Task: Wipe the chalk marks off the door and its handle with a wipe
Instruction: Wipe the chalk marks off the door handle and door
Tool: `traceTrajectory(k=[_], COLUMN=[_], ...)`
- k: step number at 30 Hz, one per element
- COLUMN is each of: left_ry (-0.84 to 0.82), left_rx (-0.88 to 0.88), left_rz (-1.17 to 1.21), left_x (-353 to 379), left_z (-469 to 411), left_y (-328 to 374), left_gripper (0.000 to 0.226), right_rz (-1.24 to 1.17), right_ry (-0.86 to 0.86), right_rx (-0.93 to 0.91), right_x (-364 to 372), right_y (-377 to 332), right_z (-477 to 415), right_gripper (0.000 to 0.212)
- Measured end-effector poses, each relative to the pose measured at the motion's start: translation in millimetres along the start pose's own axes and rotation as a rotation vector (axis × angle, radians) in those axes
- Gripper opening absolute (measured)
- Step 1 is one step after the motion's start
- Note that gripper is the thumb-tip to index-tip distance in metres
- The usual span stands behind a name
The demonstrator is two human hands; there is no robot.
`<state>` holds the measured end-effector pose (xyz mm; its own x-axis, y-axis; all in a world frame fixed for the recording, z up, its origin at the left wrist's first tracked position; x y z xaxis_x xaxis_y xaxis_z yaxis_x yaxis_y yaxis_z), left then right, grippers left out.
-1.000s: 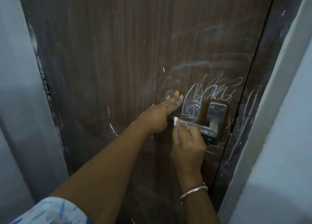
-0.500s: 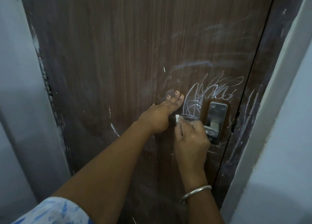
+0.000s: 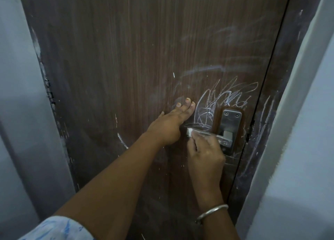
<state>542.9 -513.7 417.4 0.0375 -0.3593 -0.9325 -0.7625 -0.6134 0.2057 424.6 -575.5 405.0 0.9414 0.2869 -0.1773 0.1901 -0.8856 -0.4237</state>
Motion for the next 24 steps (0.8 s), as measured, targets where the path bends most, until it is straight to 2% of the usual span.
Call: traceTrajectory(k=[6,11,16,21,24], left_ry=[0.011,0.024,0.034,0.031,0.026], left_rx=[0.000,0.006,0.017,0.014,0.015], left_rz=[0.008,0.043,0.056,0.055,0.053], left_x=[0,2,4,4,4], left_z=[0,-1,-2,-2,-2], left_y=[1,-1,-3,-1,-2], left_gripper=[0.097,0.099,0.102,0.100,0.103], right_rz=[-0.046,-0.028,-0.031,0.003,-0.007], right_ry=[0.066,-0.001,0.071,0.012,0.035], right_rx=[0.057,0.016,0.062,0.011,0.042], right_x=[-10,-1,-15,-5,-16], right_y=[8,6,13,6,12], right_z=[-3,5,0,-1,1], right_gripper=[0.019,0.020,0.021,0.010,0.013])
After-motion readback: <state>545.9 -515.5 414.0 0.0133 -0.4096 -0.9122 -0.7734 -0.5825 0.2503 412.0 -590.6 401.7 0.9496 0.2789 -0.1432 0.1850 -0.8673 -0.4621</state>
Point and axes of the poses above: each hand's wrist, its own z-axis away from the middle knuckle, its own x-axis out of the palm, y = z × x, the point moved 9 cm from there along -z, towards the middle knuckle, and after that the axes turned 8 degrees about x, right-handed, at the moved point
